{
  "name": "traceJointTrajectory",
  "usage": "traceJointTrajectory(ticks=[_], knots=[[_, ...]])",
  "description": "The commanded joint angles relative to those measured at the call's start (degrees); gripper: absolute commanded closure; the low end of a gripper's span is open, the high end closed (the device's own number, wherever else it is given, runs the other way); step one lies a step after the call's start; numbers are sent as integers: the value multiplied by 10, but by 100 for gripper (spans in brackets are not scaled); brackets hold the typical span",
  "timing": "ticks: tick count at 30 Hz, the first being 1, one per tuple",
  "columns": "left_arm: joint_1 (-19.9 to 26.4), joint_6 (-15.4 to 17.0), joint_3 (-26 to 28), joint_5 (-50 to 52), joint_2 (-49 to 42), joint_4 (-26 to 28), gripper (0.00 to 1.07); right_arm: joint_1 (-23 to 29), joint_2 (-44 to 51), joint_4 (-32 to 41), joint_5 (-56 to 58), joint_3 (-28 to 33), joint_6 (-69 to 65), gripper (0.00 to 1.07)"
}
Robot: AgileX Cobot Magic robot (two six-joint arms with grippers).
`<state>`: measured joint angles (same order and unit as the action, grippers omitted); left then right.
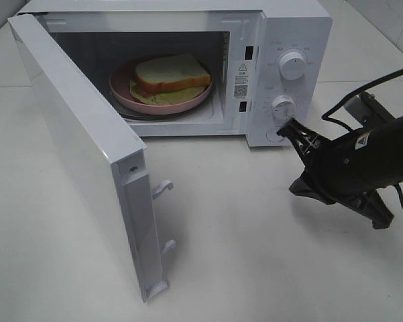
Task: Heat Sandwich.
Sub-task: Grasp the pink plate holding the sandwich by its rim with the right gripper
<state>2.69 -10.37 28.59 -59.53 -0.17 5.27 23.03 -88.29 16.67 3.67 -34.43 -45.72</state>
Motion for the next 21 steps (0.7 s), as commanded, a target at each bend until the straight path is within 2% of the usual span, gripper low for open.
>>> traceJointTrajectory(ticks=[1, 21], knots=[[-6, 3, -1, 3, -14, -1, 3, -3, 9, -21, 62, -23, 59, 105], [-6, 3, -1, 3, -14, -1, 3, -3, 9, -76, 317, -147, 305, 104]])
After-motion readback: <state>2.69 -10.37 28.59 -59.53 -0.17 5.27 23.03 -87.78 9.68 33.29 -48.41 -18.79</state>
